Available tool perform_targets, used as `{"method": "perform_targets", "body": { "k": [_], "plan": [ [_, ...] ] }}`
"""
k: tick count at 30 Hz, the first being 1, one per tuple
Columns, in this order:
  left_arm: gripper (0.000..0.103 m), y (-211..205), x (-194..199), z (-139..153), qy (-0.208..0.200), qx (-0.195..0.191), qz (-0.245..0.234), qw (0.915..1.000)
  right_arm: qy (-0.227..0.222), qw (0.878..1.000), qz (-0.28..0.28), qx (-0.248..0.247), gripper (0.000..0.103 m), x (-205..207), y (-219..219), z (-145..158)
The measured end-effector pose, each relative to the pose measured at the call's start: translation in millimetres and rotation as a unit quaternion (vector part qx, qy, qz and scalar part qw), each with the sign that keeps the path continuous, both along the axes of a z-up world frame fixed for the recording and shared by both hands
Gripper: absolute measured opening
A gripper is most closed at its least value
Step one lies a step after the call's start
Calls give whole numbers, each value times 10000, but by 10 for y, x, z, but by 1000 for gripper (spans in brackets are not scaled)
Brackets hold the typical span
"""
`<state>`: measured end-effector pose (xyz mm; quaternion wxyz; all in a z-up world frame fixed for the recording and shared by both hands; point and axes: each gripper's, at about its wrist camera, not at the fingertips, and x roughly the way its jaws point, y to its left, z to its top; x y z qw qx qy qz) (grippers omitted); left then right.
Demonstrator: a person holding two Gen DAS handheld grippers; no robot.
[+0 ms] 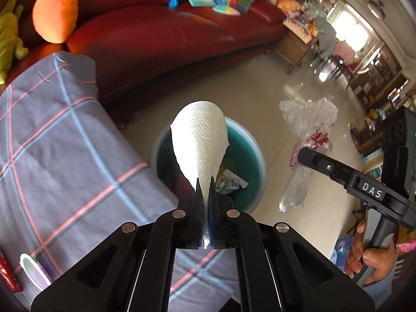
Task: Collect trash
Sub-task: 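Carry tissue and plastic bag over the teal bin and open both tools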
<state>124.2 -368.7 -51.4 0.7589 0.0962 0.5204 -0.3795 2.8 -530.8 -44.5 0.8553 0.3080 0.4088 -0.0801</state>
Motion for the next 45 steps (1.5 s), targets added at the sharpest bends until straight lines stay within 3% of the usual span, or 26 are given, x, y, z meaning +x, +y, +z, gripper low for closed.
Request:
{"method": "perform_targets", "body": {
  "k": [8,15,16,17,19,20,35,36,37,39,45],
  "plan": [
    [4,-373,61,-278,200,182,-120,9996,135,9998,-118,97,25,3,-205,-138],
    [8,-423,118,-357,256,199,-53,9995,193,9998,-93,61,25,81,-224,-160],
    [20,-407,133,-367,256,211,-4,9995,197,9998,-89,56,26,84,-215,-162],
    [45,-394,149,-379,243,238,37,9994,207,9997,-82,47,26,91,-203,-170],
    [79,-336,148,-363,96,264,164,9995,237,9997,-58,34,26,114,-178,-182],
    [81,-299,147,-346,-12,254,229,9994,247,9997,-48,31,26,122,-173,-192],
    [94,240,153,-116,-125,-41,468,9988,499,9986,154,-16,29,396,9,-255],
    [95,283,135,-113,-127,-53,480,9988,522,9985,170,-41,34,417,24,-254],
    [96,324,130,-109,-126,-59,489,9987,553,9983,198,-50,52,441,43,-258],
    [96,399,132,-113,-104,-58,507,9986,579,9981,170,-114,73,482,73,-251],
    [97,587,126,-154,15,-61,607,9981,791,9967,131,-138,77,528,146,-276]
  ]
}}
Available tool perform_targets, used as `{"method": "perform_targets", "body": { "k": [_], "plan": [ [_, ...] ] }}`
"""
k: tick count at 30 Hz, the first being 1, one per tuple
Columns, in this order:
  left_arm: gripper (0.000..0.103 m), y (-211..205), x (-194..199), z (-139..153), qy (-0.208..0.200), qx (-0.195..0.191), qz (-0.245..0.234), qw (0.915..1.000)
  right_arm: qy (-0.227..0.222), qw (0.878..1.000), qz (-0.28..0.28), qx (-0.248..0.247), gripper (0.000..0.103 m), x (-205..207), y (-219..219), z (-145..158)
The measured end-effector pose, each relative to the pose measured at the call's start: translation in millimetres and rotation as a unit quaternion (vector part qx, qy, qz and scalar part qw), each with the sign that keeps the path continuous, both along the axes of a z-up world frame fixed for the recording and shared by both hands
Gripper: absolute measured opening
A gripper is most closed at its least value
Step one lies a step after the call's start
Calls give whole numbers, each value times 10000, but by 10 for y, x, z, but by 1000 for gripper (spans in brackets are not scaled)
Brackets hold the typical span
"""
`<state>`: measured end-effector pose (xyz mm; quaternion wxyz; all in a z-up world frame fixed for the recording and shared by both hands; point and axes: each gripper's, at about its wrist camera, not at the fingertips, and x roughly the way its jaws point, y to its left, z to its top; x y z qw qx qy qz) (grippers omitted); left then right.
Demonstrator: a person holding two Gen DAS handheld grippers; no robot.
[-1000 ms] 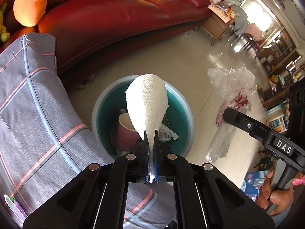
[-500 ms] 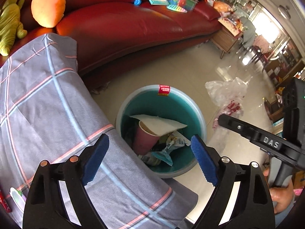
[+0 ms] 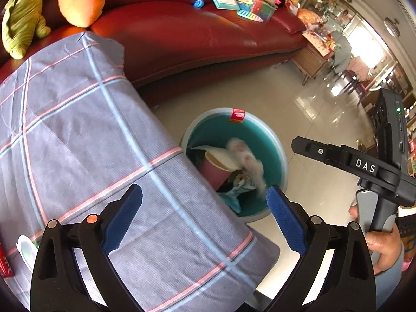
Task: Collect trash
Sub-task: 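Carry tissue and plastic bag over the teal bin and open both tools, then move both tools back over the table toward the can and lid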
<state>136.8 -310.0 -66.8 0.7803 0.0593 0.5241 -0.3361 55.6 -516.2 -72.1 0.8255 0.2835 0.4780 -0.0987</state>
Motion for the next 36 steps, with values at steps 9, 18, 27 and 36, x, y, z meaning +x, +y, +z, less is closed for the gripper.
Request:
{"method": "perform_targets", "body": {
  "k": [9,18,27,36],
  "plan": [
    [97,360,-48,60,8,-114,174,9998,197,9995,38,-224,82,-41,241,85],
    [97,840,-88,208,-62,-292,498,9983,173,9981,445,-385,82,35,719,260],
    [97,1520,-125,320,-193,-399,1012,9939,112,9949,867,-513,82,130,1274,410],
    [98,2290,-117,366,-297,-466,1612,9854,137,9886,1377,-602,82,287,1942,478]
  ]
}}
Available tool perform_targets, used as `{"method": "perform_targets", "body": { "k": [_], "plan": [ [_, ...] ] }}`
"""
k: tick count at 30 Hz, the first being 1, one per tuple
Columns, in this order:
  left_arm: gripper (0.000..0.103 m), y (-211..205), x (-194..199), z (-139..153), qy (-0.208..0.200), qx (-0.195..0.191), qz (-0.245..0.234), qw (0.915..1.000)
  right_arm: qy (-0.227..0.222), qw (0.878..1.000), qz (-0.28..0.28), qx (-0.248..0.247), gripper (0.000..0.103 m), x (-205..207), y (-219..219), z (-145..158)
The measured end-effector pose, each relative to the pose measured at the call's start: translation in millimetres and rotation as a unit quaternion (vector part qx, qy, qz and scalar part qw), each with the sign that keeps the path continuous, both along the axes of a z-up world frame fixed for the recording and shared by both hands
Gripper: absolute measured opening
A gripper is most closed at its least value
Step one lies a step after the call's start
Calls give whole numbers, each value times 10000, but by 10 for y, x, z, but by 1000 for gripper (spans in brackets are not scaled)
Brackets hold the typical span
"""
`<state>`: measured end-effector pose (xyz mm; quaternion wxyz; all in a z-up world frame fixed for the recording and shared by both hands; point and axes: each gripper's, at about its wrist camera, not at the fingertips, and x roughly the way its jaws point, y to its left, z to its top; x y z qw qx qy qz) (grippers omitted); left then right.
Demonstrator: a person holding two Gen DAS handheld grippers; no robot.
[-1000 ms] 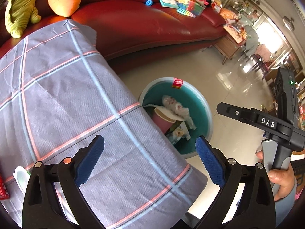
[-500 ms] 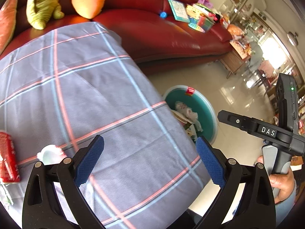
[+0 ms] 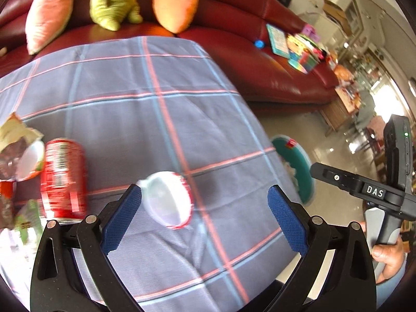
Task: Collect trash
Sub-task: 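Move both tools back over the table toward the can and lid, then grasp the red cola can with left tool while right tool grasps the white-red lid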
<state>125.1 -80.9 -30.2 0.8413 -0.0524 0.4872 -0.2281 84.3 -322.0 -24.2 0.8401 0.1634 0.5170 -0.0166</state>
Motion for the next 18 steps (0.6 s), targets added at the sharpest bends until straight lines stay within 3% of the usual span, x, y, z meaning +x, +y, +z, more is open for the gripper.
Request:
{"method": "perform_targets", "body": {
  "k": [9,18],
  "plan": [
    [98,880,73,-1,-192,159,699,9972,172,9976,655,-104,82,141,694,-44],
    [98,1466,137,-204,110,164,1087,9939,542,9912,1194,-206,82,285,1310,-312]
  ]
}}
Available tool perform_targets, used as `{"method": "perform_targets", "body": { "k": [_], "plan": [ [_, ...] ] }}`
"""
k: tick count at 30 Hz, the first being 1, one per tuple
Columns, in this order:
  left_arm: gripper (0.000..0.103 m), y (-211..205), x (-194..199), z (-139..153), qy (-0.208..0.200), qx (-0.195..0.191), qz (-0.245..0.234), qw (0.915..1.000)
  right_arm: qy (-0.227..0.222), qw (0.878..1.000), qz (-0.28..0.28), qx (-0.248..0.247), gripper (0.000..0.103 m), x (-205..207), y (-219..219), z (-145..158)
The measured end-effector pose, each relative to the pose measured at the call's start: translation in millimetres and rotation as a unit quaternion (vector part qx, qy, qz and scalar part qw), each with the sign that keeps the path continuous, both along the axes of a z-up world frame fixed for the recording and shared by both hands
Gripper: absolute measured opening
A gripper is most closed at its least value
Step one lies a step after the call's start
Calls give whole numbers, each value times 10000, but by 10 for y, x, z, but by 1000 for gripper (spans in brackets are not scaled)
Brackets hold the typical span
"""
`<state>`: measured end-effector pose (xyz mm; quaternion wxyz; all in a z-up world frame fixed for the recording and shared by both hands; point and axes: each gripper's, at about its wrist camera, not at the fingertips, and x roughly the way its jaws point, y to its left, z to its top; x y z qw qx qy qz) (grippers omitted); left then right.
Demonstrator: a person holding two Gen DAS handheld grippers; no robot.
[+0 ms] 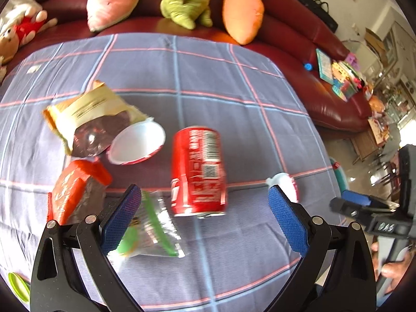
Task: Collect trash
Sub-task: 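Grasp the red cola can with left tool while right tool grasps the white-red lid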
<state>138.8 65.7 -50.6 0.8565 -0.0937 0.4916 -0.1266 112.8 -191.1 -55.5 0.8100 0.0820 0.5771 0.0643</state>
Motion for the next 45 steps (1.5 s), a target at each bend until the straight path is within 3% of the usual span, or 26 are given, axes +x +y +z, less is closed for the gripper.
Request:
{"method": "perform_targets", "body": {
  "k": [7,15,17,18,19,20,36,42,45],
  "plan": [
    [98,244,21,45,-96,-56,179,9998,218,9991,364,-83,82,120,424,-265],
    [98,405,113,-10,3,-129,367,9992,119,9976,557,-386,82,232,673,-453],
    [98,415,116,-18,16,-132,375,9992,56,9970,598,-481,76,263,699,-478],
    [98,411,118,-21,24,-134,366,9992,64,9968,624,-499,60,277,704,-501],
    [98,397,119,-25,29,-129,354,9993,118,9969,621,-474,50,290,689,-526],
    [98,379,123,-29,34,-125,339,9993,99,9973,596,-413,49,295,673,-528],
    [98,-336,257,-213,147,249,-453,9986,-230,9997,-2,-61,48,231,52,-220],
    [89,-480,268,-325,228,447,-517,9974,-250,9996,-118,62,49,204,-121,-210],
    [71,-491,280,-399,353,509,-448,9971,-280,9993,-194,128,49,177,-198,-196]
  ]
}}
